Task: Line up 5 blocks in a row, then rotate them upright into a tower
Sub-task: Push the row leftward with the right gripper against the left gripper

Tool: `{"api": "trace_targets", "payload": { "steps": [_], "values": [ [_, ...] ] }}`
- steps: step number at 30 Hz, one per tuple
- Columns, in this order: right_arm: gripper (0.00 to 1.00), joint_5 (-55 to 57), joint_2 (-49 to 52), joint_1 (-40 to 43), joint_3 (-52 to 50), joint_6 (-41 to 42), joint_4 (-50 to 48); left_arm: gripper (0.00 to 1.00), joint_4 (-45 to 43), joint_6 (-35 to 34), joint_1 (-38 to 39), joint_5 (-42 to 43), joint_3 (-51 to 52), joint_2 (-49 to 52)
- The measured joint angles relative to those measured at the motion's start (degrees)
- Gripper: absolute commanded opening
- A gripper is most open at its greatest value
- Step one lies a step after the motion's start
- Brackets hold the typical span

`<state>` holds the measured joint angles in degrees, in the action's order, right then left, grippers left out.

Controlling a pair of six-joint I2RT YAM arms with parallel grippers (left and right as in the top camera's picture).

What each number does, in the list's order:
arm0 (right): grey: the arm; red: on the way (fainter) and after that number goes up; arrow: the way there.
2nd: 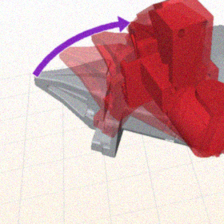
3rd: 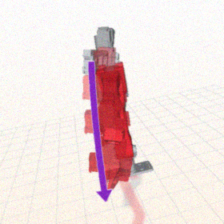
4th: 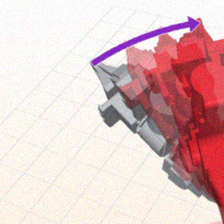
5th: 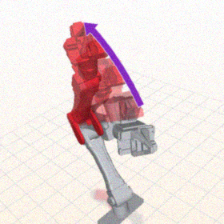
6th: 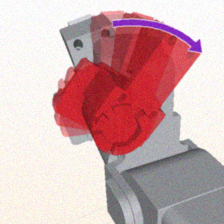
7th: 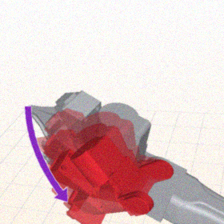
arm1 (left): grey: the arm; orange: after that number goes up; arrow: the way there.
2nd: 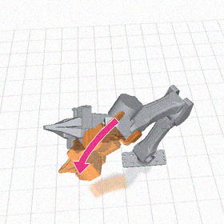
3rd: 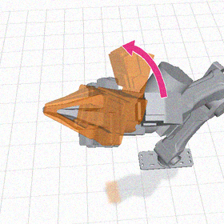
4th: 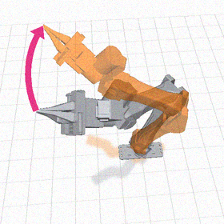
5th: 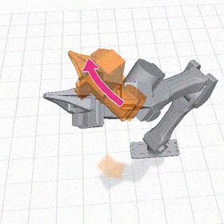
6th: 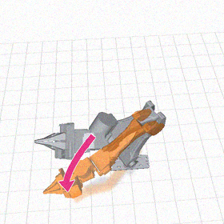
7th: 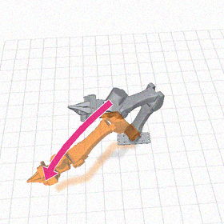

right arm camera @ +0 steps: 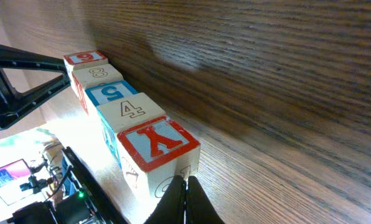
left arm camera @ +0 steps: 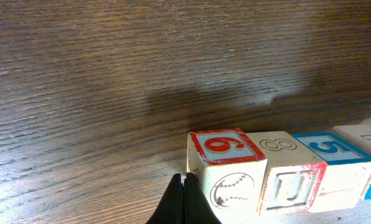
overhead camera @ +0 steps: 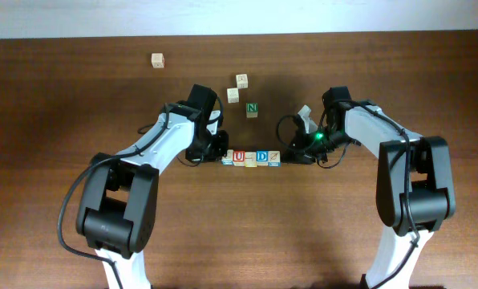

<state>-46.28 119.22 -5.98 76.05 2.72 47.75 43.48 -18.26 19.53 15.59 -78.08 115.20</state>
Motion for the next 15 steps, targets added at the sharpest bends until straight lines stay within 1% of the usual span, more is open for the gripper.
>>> {"api": "trace_targets", "payload": {
  "steps": [7,15],
  "values": [
    [0.05,-0.3,0.0,-0.3,0.6,0.0,0.4,0.0,0.0,0.0,-0.1,-0.3,0.0,0.0],
    [0.04,0.2,0.0,-2.4,3.3,0.4,0.7,0.0,0.3,0.0,-0.7,-2.8,0.3,0.0]
  ]
}}
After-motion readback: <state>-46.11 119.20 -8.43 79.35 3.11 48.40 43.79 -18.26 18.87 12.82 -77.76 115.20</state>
